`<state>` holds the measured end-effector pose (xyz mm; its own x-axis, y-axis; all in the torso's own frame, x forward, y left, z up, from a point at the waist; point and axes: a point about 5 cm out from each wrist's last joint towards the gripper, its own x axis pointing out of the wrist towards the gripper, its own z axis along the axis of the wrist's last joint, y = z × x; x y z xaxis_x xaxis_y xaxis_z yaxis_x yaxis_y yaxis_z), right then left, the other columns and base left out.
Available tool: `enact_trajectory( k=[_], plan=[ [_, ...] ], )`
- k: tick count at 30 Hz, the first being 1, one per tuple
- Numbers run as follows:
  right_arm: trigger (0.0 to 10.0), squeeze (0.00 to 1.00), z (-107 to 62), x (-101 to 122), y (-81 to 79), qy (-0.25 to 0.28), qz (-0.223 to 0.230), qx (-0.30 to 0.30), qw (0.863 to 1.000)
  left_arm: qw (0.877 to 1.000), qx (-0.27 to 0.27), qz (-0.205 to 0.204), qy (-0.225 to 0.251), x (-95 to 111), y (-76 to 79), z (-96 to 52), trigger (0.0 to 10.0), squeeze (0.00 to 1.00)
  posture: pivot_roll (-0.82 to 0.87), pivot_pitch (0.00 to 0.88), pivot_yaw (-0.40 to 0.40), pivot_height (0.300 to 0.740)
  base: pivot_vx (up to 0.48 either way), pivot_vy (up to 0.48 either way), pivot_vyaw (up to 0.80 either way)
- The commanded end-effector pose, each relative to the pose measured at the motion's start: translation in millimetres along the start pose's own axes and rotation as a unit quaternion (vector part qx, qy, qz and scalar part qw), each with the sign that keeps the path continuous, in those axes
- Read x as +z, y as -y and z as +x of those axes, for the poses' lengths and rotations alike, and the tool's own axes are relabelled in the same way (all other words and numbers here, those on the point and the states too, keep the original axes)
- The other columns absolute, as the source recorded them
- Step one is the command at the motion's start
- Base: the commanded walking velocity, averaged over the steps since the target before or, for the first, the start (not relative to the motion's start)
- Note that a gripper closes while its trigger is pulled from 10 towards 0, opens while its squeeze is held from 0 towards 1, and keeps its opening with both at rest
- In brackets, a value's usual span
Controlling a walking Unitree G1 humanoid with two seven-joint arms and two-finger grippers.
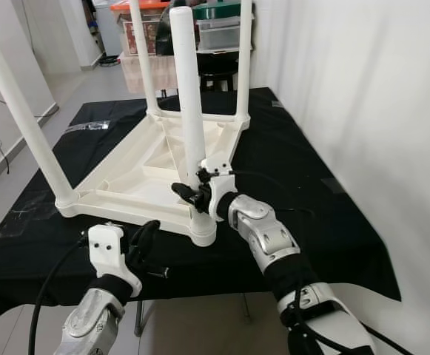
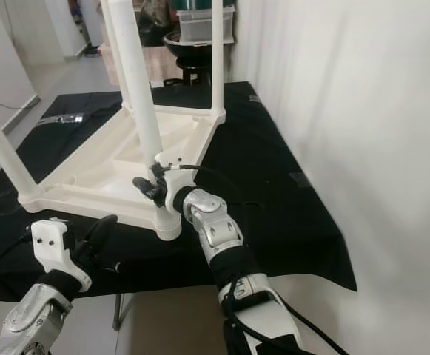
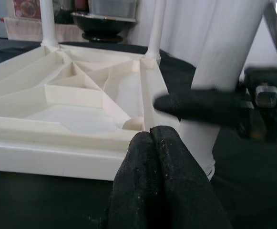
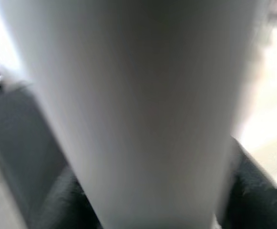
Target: Building children table
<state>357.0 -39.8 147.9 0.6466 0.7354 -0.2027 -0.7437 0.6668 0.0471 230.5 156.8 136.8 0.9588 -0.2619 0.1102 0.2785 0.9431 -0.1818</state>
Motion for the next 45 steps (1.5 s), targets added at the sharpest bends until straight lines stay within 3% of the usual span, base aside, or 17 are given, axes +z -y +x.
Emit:
enact_trajectory(
  k=[1, 4, 6, 7, 13, 16, 17, 18, 19, 34, 35, 36, 37, 38, 39, 40, 45],
  plan=[
    [10.0, 1.0, 1.5, -4.8, -8.1, -0.009, 0.015, 0.031, 0.999, 1.0, 0.005, 0.004, -0.004, -1.7, -2.5, -0.3, 10.0, 0.0, -0.03, 0.014, 0.018, 0.74, 0.0, 0.0, 0.0],
    [10.0, 1.0, -4.1, 15.0, -5.8, 0.023, -0.041, 0.133, 0.99, 1.0, 0.002, 0.003, -0.005, -2.4, -1.3, -0.4, 10.0, 0.0, -0.03, 0.012, 0.019, 0.74, 0.0, 0.0, 0.0],
    [10.0, 1.0, -4.1, 15.0, -5.8, 0.023, -0.041, 0.133, 0.99, 1.0, 0.002, 0.003, -0.005, -2.4, -1.3, -0.4, 10.0, 0.0, -0.03, 0.012, 0.019, 0.74, 0.0, 0.0, 0.0],
    [10.0, 0.0, -10.2, 23.1, 2.4, 0.016, -0.066, 0.21, 0.975, 1.0, 0.002, 0.003, -0.006, -2.9, -0.5, -0.9, 10.0, 0.0, -0.01, 0.007, 0.012, 0.74, 0.0, 0.0, 0.0],
    [10.0, 0.0, -12.7, 19.2, 13.6, -0.024, -0.084, 0.233, 0.969, 1.0, 0.003, 0.004, -0.007, -3.9, 0.7, -1.2, 10.0, 0.0, 0.01, 0.0, -0.001, 0.74, 0.0, 0.0, 0.0],
    [10.0, 0.0, -12.6, 19.0, 21.9, -0.034, -0.057, 0.216, 0.974, 1.0, 0.003, 0.008, -0.009, -5.3, 2.2, -1.8, 10.0, 0.0, 0.02, 0.0, -0.005, 0.74, 0.0, 0.0, 0.0],
    [2.8, 0.0, -12.3, 19.3, 23.3, -0.034, -0.051, 0.211, 0.976, 1.0, 0.004, 0.01, -0.01, -5.6, 2.7, -2.1, 10.0, 0.0, 0.02, 0.0, -0.006, 0.74, 0.0, 0.0, 0.0],
    [2.8, 0.0, -12.3, 19.3, 23.3, -0.034, -0.051, 0.211, 0.976, 1.0, 0.004, 0.01, -0.01, -5.6, 2.7, -2.1, 10.0, 0.0, 0.02, 0.0, -0.006, 0.74, 0.0, 0.0, 0.0],
    [0.0, 0.0, -12.5, 19.0, 24.6, -0.035, -0.046, 0.209, 0.976, 1.0, 0.004, 0.015, -0.012, -6.0, 3.2, -2.5, 10.0, 0.0, 0.02, 0.0, -0.006, 0.74, 0.0, 0.0, 0.0],
    [0.0, 0.0, -28.4, 6.8, 52.2, -0.041, -0.039, 0.112, 0.992, 0.999, 0.006, 0.044, -0.02, -7.3, 3.8, -7.4, 10.0, 0.0, 0.01, 0.0, 0.007, 0.74, 0.0, 0.0, 0.0],
    [0.0, 0.0, -26.6, -3.1, 61.3, -0.037, -0.006, -0.034, 0.999, 0.999, 0.007, 0.046, -0.021, -6.6, 2.2, -7.8, 10.0, 0.0, 0.0, 0.0, 0.011, 0.74, 0.0, 0.0, 0.0],
    [0.0, 0.0, -26.6, -3.1, 61.3, -0.037, -0.006, -0.034, 0.999, 0.999, 0.007, 0.046, -0.021, -6.6, 2.2, -7.8, 10.0, 0.0, 0.0, 0.0, 0.011, 0.74, 0.0, 0.0, 0.0],
    [0.0, 0.0, -30.2, -21.9, 53.2, -0.041, 0.012, -0.125, 0.991, 0.999, 0.007, 0.045, -0.021, -5.7, 0.4, -7.6, 10.0, 0.0, -0.01, 0.014, 0.025, 0.74, 0.0, 0.0, 0.0],
    [0.0, 0.0, -32.1, -38.1, 31.4, -0.06, 0.023, -0.144, 0.987, 0.999, 0.004, 0.045, -0.023, -6.1, -1.9, -6.4, 10.0, 0.0, -0.04, 0.0, 0.05, 0.74, 0.0, 0.0, 0.0],
    [0.0, 0.0, -32.1, -38.1, 31.4, -0.06, 0.023, -0.144, 0.987, 0.999, 0.004, 0.045, -0.023, -6.1, -1.9, -6.4, 10.0, 0.0, -0.04, 0.0, 0.05, 0.74, 0.0, 0.0, 0.0],
    [0.0, 0.0, -33.7, -43.6, 15.2, -0.065, 0.025, -0.137, 0.988, 0.999, 0.002, 0.045, -0.025, -6.5, -3.4, -5.5, 10.0, 0.0, -0.04, 0.0, 0.05, 0.74, 0.0, 0.0, 0.0],
    [0.0, 0.0, -24.3, -35.7, 14.5, -0.063, 0.001, -0.118, 0.991, 0.999, -0.001, 0.038, -0.025, -7.4, -5.2, -3.0, 10.0, 0.0, -0.02, 0.0, 0.034, 0.74, 0.0, 0.0, 0.0]
  ],
)
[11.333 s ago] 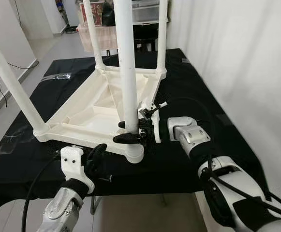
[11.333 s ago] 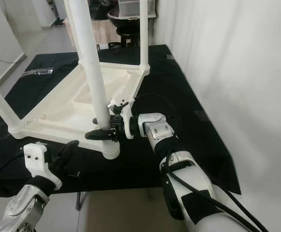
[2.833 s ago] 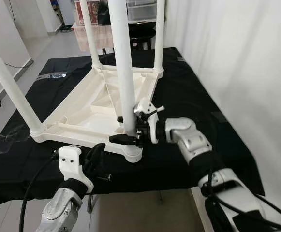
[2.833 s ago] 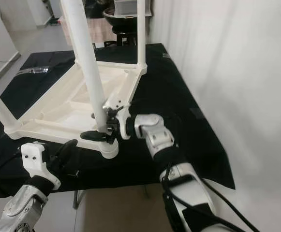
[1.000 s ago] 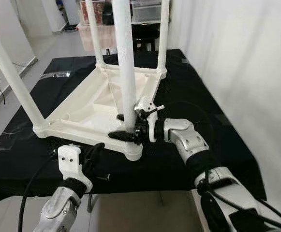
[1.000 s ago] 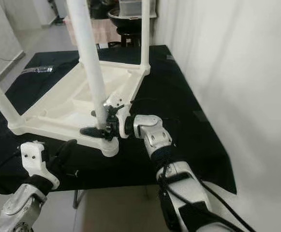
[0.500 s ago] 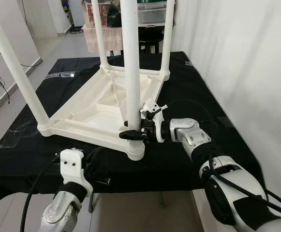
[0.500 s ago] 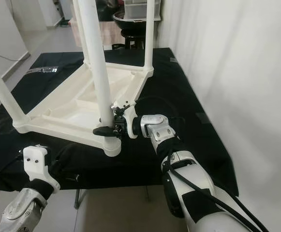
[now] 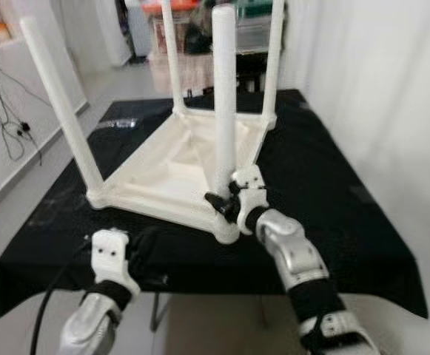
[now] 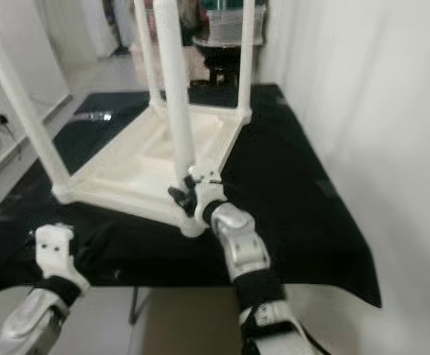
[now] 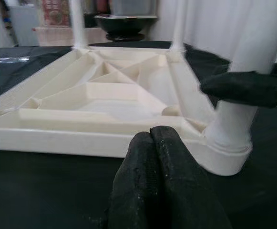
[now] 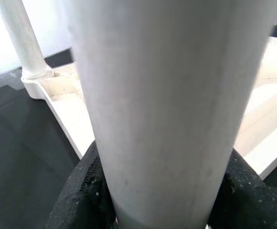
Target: Building children table
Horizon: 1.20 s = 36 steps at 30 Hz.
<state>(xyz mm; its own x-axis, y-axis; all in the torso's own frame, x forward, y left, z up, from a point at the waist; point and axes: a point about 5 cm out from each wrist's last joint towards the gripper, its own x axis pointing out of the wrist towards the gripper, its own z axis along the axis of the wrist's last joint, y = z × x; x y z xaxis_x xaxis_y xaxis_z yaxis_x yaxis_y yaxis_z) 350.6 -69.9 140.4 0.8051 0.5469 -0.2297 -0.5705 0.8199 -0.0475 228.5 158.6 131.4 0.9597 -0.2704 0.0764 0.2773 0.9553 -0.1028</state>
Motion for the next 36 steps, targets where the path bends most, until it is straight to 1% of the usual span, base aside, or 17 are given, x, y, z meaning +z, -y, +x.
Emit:
enact_trajectory(
  k=[1, 2, 3, 4, 5, 9, 10, 11, 12, 14, 15, 16, 19, 22, 27, 29, 36],
  plan=[
    [0.0, 0.0, 0.6, -23.5, -2.3, -0.052, 0.016, 0.006, 0.999, 1.0, 0.0, -0.002, -0.008, -2.9, -2.9, 0.1, 10.0, 0.0, -0.02, 0.0, 0.034, 0.74, 0.0, 0.0, 0.0],
    [0.0, 0.0, 3.2, -23.9, -2.0, -0.057, 0.013, 0.007, 0.998, 1.0, 0.002, -0.003, -0.007, -2.9, -3.4, 0.2, 10.0, 0.0, -0.02, 0.0, 0.034, 0.74, 0.0, 0.0, 0.0],
    [10.0, 0.0, 6.6, -21.9, -1.2, -0.059, 0.01, 0.014, 0.998, 1.0, 0.009, -0.003, -0.004, -2.5, -4.2, 0.3, 10.0, 0.0, -0.02, 0.0, 0.038, 0.74, 0.0, 0.0, 0.0],
    [10.0, 0.0, 6.6, -21.9, -1.2, -0.059, 0.01, 0.014, 0.998, 1.0, 0.009, -0.003, -0.004, -2.5, -4.2, 0.3, 10.0, 0.0, -0.02, 0.0, 0.038, 0.74, 0.0, 0.0, 0.0],
    [10.0, 1.0, 12.7, -11.7, 1.2, -0.037, 0.019, 0.046, 0.998, 1.0, 0.013, -0.003, -0.002, -1.9, -4.6, 0.9, 10.0, 0.0, -0.01, 0.0, 0.033, 0.74, 0.0, 0.0, 0.0],
    [10.0, 1.0, 14.0, 4.3, -1.9, -0.004, 0.032, 0.091, 0.995, 1.0, 0.01, -0.004, -0.002, -1.9, -4.1, 1.7, 10.0, 0.0, -0.01, 0.0, 0.035, 0.74, 0.0, 0.0, 0.0],
    [10.0, 1.0, 9.5, 22.1, -3.3, 0.033, 0.027, 0.134, 0.99, 1.0, 0.006, -0.006, -0.002, -1.9, -3.3, 2.5, 10.0, 0.0, -0.02, 0.0, 0.033, 0.74, 0.0, 0.0, 0.0],
    [10.0, 1.0, 7.2, 28.5, -2.5, 0.047, 0.019, 0.157, 0.986, 1.0, 0.005, -0.007, -0.002, -1.9, -3.0, 2.9, 10.0, 0.0, -0.01, 0.0, 0.032, 0.74, 0.0, 0.0, 0.0],
    [10.0, 0.4, 6.1, 32.6, -0.4, 0.054, 0.007, 0.183, 0.982, 1.0, 0.004, -0.008, -0.001, -1.9, -2.6, 3.3, 10.0, 0.0, -0.01, 0.0, 0.028, 0.74, 0.0, 0.0, 0.0],
    [10.0, 0.4, 6.1, 32.6, -0.4, 0.054, 0.007, 0.183, 0.982, 1.0, 0.004, -0.008, -0.001, -1.9, -2.6, 3.3, 10.0, 0.0, -0.01, 0.0, 0.028, 0.74, 0.0, 0.0, 0.0],
    [10.0, 0.0, 5.3, 36.2, 1.8, 0.063, -0.008, 0.212, 0.975, 1.0, 0.003, -0.009, -0.001, -1.9, -2.2, 3.7, 10.0, 0.0, -0.01, 0.0, 0.028, 0.74, 0.0, 0.0, 0.0],
    [10.0, 0.0, 5.5, 38.2, 4.4, 0.061, -0.018, 0.243, 0.968, 1.0, 0.003, -0.01, 0.0, -1.8, -1.6, 4.0, 10.0, 0.0, -0.01, 0.0, 0.022, 0.74, 0.0, 0.0, 0.0],
    [10.0, 0.0, 6.0, 39.4, 6.4, 0.059, -0.024, 0.264, 0.962, 1.0, 0.003, -0.011, 0.001, -1.8, -1.2, 4.3, 10.0, 0.0, -0.01, 0.0, 0.022, 0.74, 0.0, 0.0, 0.0],
    [10.0, 0.0, 10.0, 41.9, 9.0, 0.044, -0.052, 0.309, 0.949, 1.0, 0.002, -0.012, 0.003, -0.9, 1.1, 3.6, 10.0, 0.0, 0.01, 0.0, 0.012, 0.74, 0.0, 0.0, 0.0],
    [10.0, 0.0, 11.9, 48.5, 7.9, 0.051, -0.045, 0.321, 0.945, 1.0, 0.002, -0.013, 0.004, 0.5, 2.8, 1.7, 10.0, 0.0, 0.02, 0.0, 0.012, 0.74, 0.0, 0.0, 0.0],
    [10.0, 0.0, 11.2, 56.8, 5.4, 0.06, -0.049, 0.353, 0.933, 1.0, -0.006, -0.015, 0.009, 6.1, 8.6, -9.0, 10.0, 0.0, 0.06, 0.086, 0.022, 0.74, 0.0, 0.0, 0.0],
    [10.0, 0.0, 5.8, 69.1, 3.7, 0.074, -0.052, 0.424, 0.901, 0.999, -0.028, -0.026, 0.009, 14.9, 23.9, -33.2, 10.0, 0.0, 0.08, 0.179, 0.034, 0.74, 0.0, 0.0, 0.0]
  ],
)
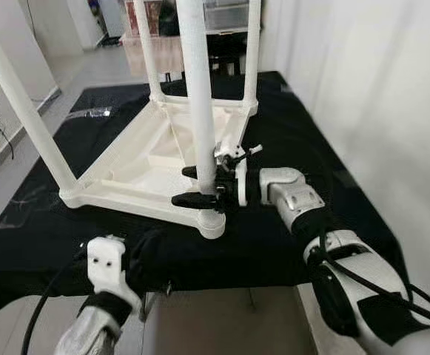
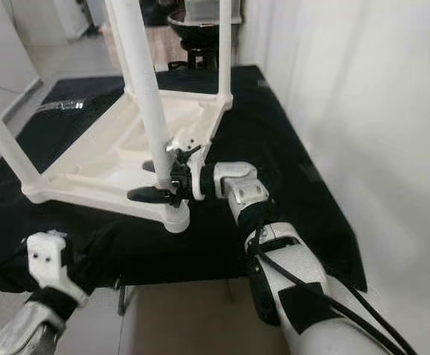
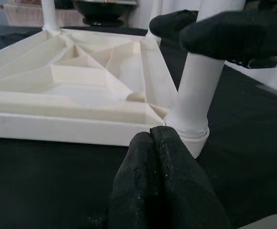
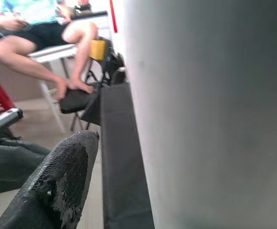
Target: Building children table
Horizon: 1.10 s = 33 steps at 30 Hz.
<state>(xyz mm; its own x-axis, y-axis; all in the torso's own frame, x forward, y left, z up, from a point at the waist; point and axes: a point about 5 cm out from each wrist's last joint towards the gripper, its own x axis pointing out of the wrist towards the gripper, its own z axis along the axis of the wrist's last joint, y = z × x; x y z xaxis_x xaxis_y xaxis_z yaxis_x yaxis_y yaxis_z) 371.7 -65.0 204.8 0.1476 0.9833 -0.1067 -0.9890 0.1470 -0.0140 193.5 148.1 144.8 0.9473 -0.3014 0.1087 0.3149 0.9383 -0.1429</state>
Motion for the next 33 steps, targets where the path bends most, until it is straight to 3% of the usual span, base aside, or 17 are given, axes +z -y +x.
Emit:
enact_trajectory(
  k=[1, 2, 4, 11, 15, 16, 17, 28, 30, 33],
  plan=[
    [10.0, 0.0, 6.1, 7.4, -4.5, 0.014, -0.005, 0.054, 0.998, 1.0, -0.016, -0.009, -0.011, 3.0, 8.6, -11.9, 10.0, 0.0, 0.11, 0.233, 0.039, 0.74, 0.0, 0.0, 0.0],
    [10.0, 0.0, 6.1, 7.4, -4.5, 0.014, -0.005, 0.054, 0.998, 1.0, -0.016, -0.009, -0.011, 3.0, 8.6, -11.9, 10.0, 0.0, 0.11, 0.233, 0.039, 0.74, 0.0, 0.0, 0.0],
    [10.0, 0.0, 9.3, 21.5, -8.2, 0.02, -0.025, 0.112, 0.993, 0.999, -0.022, -0.021, -0.029, 5.4, 19.1, -32.5, 10.0, 0.0, 0.13, 0.276, 0.046, 0.74, 0.0, 0.0, 0.0],
    [10.0, 0.0, 20.1, 42.4, -14.5, 0.013, -0.061, 0.177, 0.982, 0.998, -0.018, -0.033, -0.054, 7.3, 27.1, -51.5, 10.0, 0.0, 0.16, 0.313, 0.058, 0.74, 0.0, 0.0, 0.0],
    [10.0, 0.0, 21.4, 44.7, -15.4, 0.01, -0.064, 0.187, 0.98, 0.998, -0.018, -0.035, -0.057, 8.2, 28.5, -54.4, 10.0, 0.0, 0.17, 0.321, 0.059, 0.74, 0.0, 0.0, 0.0],
    [1.0, 0.0, 22.3, 47.1, -15.5, 0.008, -0.065, 0.191, 0.979, 0.997, -0.019, -0.038, -0.06, 8.8, 29.8, -56.8, 10.0, 0.0, 0.17, 0.323, 0.064, 0.74, 0.0, 0.0, 0.0],
    [0.0, 0.0, 21.5, 48.3, -14.8, 0.006, -0.062, 0.193, 0.979, 0.997, -0.02, -0.042, -0.065, 9.4, 31.6, -59.3, 10.0, 0.0, 0.18, 0.323, 0.066, 0.74, 0.0, 0.0, 0.0],
    [0.0, 0.0, 3.8, 46.1, -4.2, 0.005, -0.071, 0.14, 0.988, 0.996, -0.031, -0.055, -0.07, 8.8, 35.3, -55.6, 10.0, 0.0, 0.14, 0.297, 0.059, 0.74, 0.0, 0.0, 0.0],
    [0.0, 0.0, -5.1, 46.1, -1.2, 0.011, -0.082, 0.124, 0.989, 0.996, -0.033, -0.056, -0.065, 8.0, 34.5, -51.0, 10.0, 0.0, 0.11, 0.282, 0.056, 0.74, 0.0, 0.0, 0.0],
    [0.0, 0.0, -36.9, 30.5, 2.2, 0.01, -0.11, 0.051, 0.993, 0.997, -0.04, -0.051, -0.051, 5.9, 28.7, -35.7, 10.0, 0.0, 0.06, 0.237, 0.034, 0.74, 0.0, 0.0, 0.0]
  ],
)
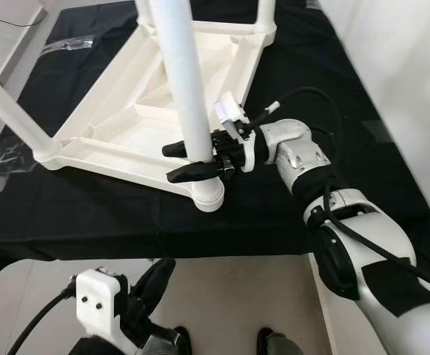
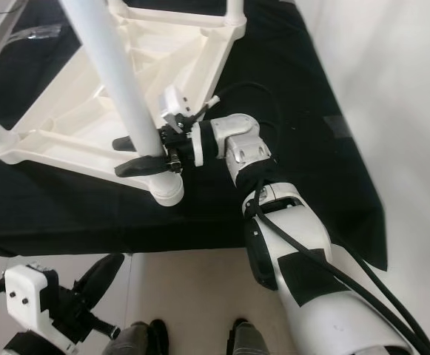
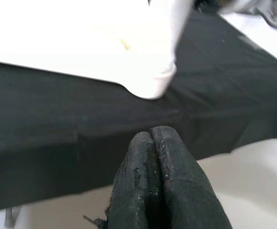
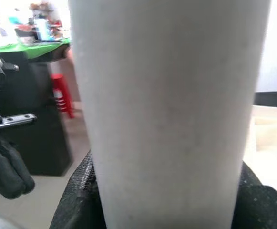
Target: Building children table
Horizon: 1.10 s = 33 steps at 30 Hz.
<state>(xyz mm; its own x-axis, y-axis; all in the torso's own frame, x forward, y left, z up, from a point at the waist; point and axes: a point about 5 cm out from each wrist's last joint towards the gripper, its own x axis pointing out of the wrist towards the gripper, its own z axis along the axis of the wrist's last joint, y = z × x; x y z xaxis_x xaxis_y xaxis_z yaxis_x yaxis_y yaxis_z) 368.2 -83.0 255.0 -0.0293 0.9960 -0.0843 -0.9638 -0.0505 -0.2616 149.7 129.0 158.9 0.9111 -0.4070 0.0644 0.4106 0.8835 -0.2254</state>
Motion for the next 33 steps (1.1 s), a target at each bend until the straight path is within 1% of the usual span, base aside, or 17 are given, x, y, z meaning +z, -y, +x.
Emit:
enact_trajectory(
  k=[1, 4, 5, 6, 8, 9, 10, 19, 20, 21, 22, 26, 27, 28, 30, 32, 33],
  plan=[
    [0.0, 0.0, -12.6, -31.4, -16.6, -0.036, 0.051, -0.081, 0.995, 1.0, 0.01, -0.002, -0.012, -6.9, -9.9, 3.5, 10.0, 0.0, 0.04, 0.212, 0.021, 0.74, 0.0, 0.0, 0.0],
    [0.0, 0.0, -10.6, -40.3, -26.7, -0.051, 0.07, -0.115, 0.99, 1.0, 0.009, 0.0, -0.009, -6.8, -12.7, 6.5, 10.0, 0.0, 0.04, 0.212, 0.021, 0.74, 0.0, 0.0, 0.0],
    [0.0, 0.0, 0.1, -58.2, -38.3, -0.087, 0.104, -0.21, 0.968, 1.0, 0.008, 0.005, -0.005, -6.4, -17.5, 11.5, 10.0, 0.0, 0.02, 0.185, 0.018, 0.74, 0.0, 0.0, 0.0],
    [0.0, 0.0, 0.1, -58.2, -38.3, -0.087, 0.104, -0.21, 0.968, 1.0, 0.008, 0.005, -0.005, -6.4, -17.5, 11.5, 10.0, 0.0, 0.02, 0.185, 0.018, 0.74, 0.0, 0.0, 0.0],
    [0.0, 0.0, 10.2, -97.3, -68.1, -0.175, 0.123, -0.387, 0.897, 1.0, 0.017, 0.016, 0.004, -8.2, -33.4, 27.4, 10.0, 0.0, -0.05, 0.075, 0.044, 0.74, 0.0, 0.0, 0.0],
    [0.0, 0.0, 10.2, -97.3, -68.1, -0.175, 0.123, -0.387, 0.897, 1.0, 0.017, 0.016, 0.004, -8.2, -33.4, 27.4, 10.0, 0.0, -0.05, 0.075, 0.044, 0.74, 0.0, 0.0, 0.0],
    [0.0, 0.0, 12.9, -105.0, -70.0, -0.193, 0.111, -0.418, 0.881, 1.0, 0.021, 0.019, 0.006, -9.9, -41.4, 36.5, 10.0, 0.0, -0.06, 0.032, 0.05, 0.74, 0.0, 0.0, 0.0],
    [0.0, 0.0, 17.9, -111.3, -55.9, -0.201, 0.095, -0.43, 0.875, 0.999, 0.027, 0.023, 0.007, -12.2, -52.4, 51.0, 10.0, 0.0, -0.05, 0.0, 0.037, 0.74, 0.0, 0.0, 0.0],
    [9.3, 0.0, 19.6, -110.8, -53.4, -0.213, 0.097, -0.44, 0.867, 0.999, 0.032, 0.025, 0.009, -12.3, -56.6, 55.0, 10.0, 0.0, -0.04, 0.0, 0.04, 0.74, 0.0, 0.0, 0.0],
    [10.0, 0.2, 22.9, -111.5, -55.6, -0.216, 0.107, -0.425, 0.872, 0.999, 0.038, 0.025, 0.012, -12.2, -59.6, 57.1, 10.0, 0.0, -0.04, 0.0, 0.035, 0.74, 0.0, 0.0, 0.0],
    [10.0, 1.0, 25.6, -108.3, -57.8, -0.204, 0.116, -0.417, 0.878, 0.999, 0.042, 0.025, 0.015, -12.0, -61.5, 58.6, 10.0, 0.0, -0.04, 0.0, 0.031, 0.74, 0.0, 0.0, 0.0],
    [10.0, 1.0, 27.0, -105.4, -59.4, -0.194, 0.12, -0.412, 0.882, 0.999, 0.044, 0.025, 0.016, -12.0, -62.4, 59.5, 10.0, 0.0, -0.04, 0.0, 0.031, 0.74, 0.0, 0.0, 0.0],
    [10.0, 1.0, 34.4, -91.9, -51.2, -0.137, 0.112, -0.334, 0.926, 0.999, 0.044, 0.025, 0.018, -12.8, -62.8, 62.0, 10.0, 0.0, -0.03, 0.0, 0.029, 0.74, 0.0, 0.0, 0.0],
    [10.0, 1.0, 36.7, -86.8, -48.1, -0.118, 0.106, -0.301, 0.94, 0.999, 0.043, 0.025, 0.019, -13.3, -62.8, 62.9, 10.0, 0.0, -0.03, 0.0, 0.029, 0.74, 0.0, 0.0, 0.0],
    [10.0, 1.0, 36.7, -86.8, -48.1, -0.118, 0.106, -0.301, 0.94, 0.999, 0.043, 0.025, 0.019, -13.3, -62.8, 62.9, 10.0, 0.0, -0.03, 0.0, 0.029, 0.74, 0.0, 0.0, 0.0],
    [10.0, 1.0, 37.0, -79.5, -45.4, -0.102, 0.094, -0.263, 0.955, 0.999, 0.042, 0.025, 0.019, -14.0, -62.8, 63.6, 10.0, 0.0, -0.03, 0.0, 0.025, 0.74, 0.0, 0.0, 0.0],
    [10.0, 1.0, 35.3, -70.6, -41.4, -0.088, 0.084, -0.203, 0.972, 0.999, 0.04, 0.025, 0.02, -14.6, -62.6, 64.3, 10.0, 0.0, -0.03, 0.0, 0.024, 0.74, 0.0, 0.0, 0.0]
  ],
)
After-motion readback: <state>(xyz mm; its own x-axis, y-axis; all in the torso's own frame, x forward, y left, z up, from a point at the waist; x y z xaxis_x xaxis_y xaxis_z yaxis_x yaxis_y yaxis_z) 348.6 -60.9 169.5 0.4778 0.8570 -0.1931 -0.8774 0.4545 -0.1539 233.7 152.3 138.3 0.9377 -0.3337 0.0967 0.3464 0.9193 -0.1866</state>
